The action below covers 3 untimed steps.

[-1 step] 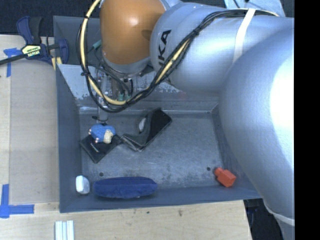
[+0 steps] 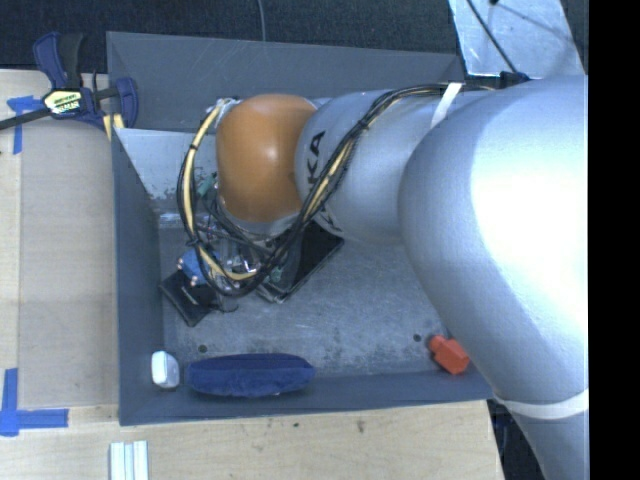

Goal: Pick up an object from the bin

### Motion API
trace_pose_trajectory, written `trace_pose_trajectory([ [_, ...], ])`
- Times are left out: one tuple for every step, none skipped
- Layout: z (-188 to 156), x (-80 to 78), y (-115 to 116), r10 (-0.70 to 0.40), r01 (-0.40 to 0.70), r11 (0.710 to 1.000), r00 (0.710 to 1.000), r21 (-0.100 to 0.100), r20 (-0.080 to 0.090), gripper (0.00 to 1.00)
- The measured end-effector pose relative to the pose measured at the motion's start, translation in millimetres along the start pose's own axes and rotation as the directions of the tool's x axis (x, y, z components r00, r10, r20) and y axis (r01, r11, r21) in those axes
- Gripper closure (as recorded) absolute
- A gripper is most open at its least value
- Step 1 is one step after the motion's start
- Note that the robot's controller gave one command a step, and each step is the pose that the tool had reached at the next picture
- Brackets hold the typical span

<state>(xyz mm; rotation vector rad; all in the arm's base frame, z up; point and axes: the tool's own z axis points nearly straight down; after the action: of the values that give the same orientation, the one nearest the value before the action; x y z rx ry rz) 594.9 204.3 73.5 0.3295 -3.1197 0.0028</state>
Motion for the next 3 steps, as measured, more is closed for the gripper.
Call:
trace_pose_trajectory([
  [-4.3,-2.4,0.6,0.002,-0.002,1.0,1.0,-0.002,0.008,1.0],
  [-4.3,-2.4,0.6,0.002,-0.002,1.0,1.0,-0.002,0.007,0.0],
  [-4.2,-2.4,0.5,0.002,-0.002,1.0,1.0,-0.002,0.007,1.0],
])
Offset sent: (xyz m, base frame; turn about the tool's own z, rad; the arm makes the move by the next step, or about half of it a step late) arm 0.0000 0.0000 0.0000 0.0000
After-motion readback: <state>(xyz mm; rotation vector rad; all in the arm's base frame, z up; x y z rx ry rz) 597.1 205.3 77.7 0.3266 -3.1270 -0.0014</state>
